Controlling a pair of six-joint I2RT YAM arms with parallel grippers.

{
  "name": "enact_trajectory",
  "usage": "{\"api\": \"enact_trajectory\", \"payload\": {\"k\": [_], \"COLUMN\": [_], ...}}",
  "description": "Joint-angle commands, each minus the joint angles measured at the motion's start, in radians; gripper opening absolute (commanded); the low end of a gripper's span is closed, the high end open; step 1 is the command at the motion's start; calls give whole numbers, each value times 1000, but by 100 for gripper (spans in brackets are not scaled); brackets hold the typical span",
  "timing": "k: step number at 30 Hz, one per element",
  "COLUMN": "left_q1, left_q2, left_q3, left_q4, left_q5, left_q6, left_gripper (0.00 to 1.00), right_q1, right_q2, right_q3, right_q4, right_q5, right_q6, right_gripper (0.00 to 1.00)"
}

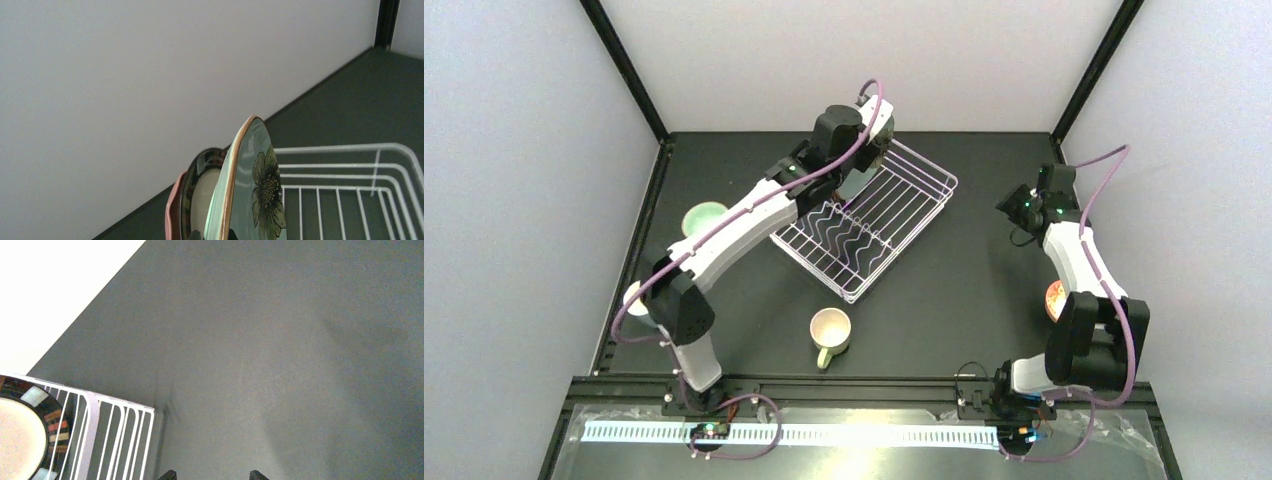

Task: Load the mixed dishes into the dish rack
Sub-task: Insert the plate into the dish rack.

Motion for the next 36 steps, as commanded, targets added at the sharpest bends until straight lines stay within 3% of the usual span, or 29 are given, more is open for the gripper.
{"api": "enact_trajectory", "payload": {"k": [1,12,36], "left_q1": [42,79,105], "left_q2": [41,145,241], "left_q3": [10,-13,-92], "left_q4": [184,272,408], "left_q5": [69,131,221], "left_q6": [113,235,276], "left_gripper": [1,1,1], "right_q1": [12,47,75], "right_q2": [42,86,91], "right_q3": [-18,-39,-82], "right_q4": [125,254,352], "right_q5": [-3,14,54], "right_q6": [-12,-4,-33], "right_gripper": [83,82,82]}}
